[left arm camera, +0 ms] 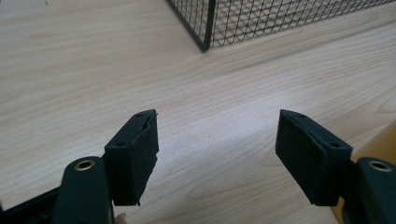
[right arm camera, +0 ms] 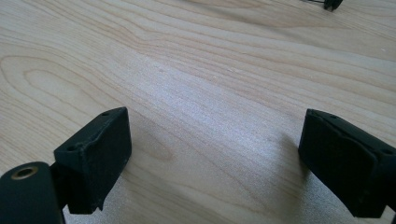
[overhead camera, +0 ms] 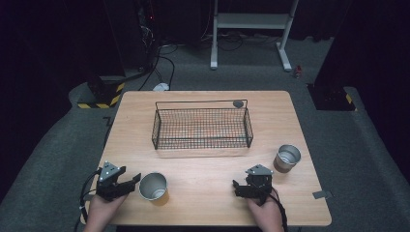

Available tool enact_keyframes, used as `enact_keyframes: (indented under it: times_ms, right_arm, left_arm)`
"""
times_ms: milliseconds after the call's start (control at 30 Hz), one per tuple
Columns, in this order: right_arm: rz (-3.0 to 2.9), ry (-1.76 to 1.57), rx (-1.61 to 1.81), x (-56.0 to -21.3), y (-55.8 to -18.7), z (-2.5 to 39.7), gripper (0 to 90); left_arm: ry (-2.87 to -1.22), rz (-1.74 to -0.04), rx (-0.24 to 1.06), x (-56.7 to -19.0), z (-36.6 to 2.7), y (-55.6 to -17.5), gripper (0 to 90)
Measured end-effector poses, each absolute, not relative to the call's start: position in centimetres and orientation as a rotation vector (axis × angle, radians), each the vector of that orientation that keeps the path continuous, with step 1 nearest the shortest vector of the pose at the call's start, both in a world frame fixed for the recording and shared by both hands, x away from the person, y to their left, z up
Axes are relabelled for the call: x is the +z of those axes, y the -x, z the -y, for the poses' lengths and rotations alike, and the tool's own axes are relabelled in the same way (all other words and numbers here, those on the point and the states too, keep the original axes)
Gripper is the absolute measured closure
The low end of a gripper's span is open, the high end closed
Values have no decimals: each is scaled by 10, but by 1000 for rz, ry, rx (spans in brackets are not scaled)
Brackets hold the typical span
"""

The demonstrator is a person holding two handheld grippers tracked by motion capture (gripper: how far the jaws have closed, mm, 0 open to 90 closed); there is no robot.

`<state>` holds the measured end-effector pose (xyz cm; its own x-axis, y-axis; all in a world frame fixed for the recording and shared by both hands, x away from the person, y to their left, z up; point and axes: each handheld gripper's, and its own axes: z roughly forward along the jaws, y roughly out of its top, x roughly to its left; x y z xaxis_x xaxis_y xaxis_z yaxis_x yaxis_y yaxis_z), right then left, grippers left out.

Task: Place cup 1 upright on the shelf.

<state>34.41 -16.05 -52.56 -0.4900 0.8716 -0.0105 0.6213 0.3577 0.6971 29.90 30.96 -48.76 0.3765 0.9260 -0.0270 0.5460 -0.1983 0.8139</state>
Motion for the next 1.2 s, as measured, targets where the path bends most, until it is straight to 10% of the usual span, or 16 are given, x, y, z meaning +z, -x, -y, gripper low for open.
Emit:
enact_keyframes:
  times_ms: [1200]
  right_arm:
    - [-2244,-1304,902,-526,-344,160,96]
  left_arm:
    - [-1762,-1065,517,-436,-287,-278,81]
